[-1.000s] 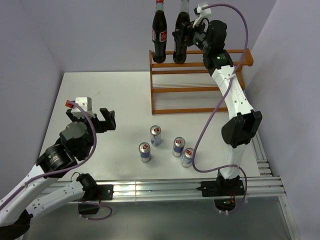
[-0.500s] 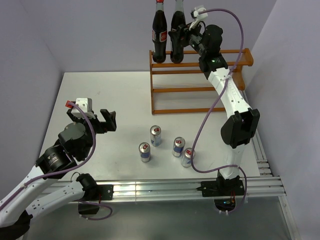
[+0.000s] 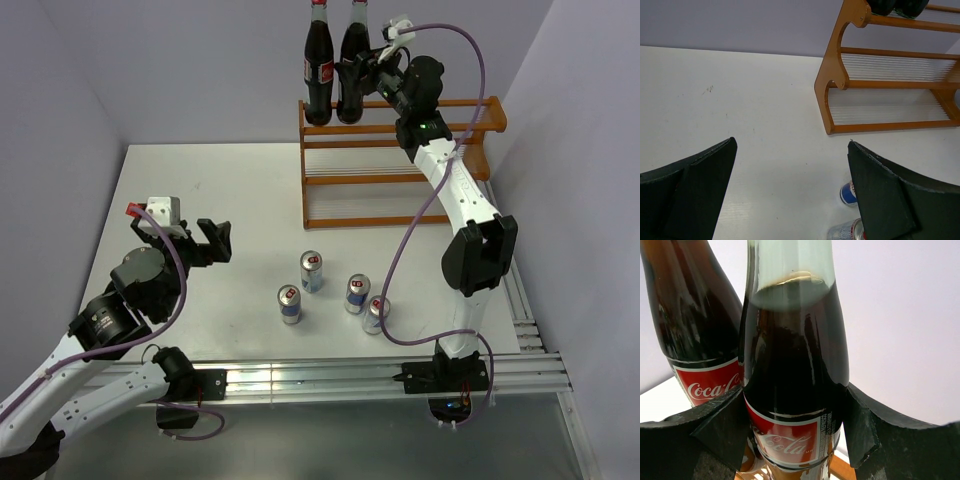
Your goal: Place and organize the beverage onto the shelf
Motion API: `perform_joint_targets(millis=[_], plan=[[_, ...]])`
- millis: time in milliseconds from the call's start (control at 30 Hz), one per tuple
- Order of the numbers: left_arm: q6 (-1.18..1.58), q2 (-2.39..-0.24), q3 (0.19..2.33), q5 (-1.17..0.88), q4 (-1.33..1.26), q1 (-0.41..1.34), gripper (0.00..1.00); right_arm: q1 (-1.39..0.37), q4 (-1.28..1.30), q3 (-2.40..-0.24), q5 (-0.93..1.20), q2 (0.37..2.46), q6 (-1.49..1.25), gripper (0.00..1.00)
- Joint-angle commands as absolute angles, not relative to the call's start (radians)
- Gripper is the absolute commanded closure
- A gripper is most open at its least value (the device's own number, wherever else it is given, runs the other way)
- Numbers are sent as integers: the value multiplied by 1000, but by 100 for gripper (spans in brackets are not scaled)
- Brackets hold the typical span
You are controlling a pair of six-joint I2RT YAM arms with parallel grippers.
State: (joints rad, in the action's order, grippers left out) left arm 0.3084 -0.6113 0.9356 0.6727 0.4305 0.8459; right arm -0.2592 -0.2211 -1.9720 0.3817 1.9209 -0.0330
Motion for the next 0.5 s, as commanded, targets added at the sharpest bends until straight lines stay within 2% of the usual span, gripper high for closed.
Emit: perform_joint_targets(millis=[0, 67, 200, 267, 333, 367, 467], plan=[[298, -609, 934, 653, 399, 848, 1, -258, -388, -1976, 382, 1852, -41, 100], [298, -609, 933, 650, 397, 848, 1, -258, -397, -1950, 388, 1836, -29, 100], [296, -615, 934, 649, 400, 848, 1, -258, -403, -1910, 382, 1809, -32, 70], [298, -621, 937, 649, 403, 848, 0, -258, -422, -1890, 376, 1798, -32, 59], [296, -626, 937, 653, 406, 848, 1, -258, -440, -1865, 362, 1783, -34, 53], [295, -626, 937, 655, 408, 848, 0, -258, -443, -1856, 356, 1776, -32, 42], [295, -640, 940, 664, 414, 848, 1, -258, -445, -1842, 338, 1766, -29, 30]])
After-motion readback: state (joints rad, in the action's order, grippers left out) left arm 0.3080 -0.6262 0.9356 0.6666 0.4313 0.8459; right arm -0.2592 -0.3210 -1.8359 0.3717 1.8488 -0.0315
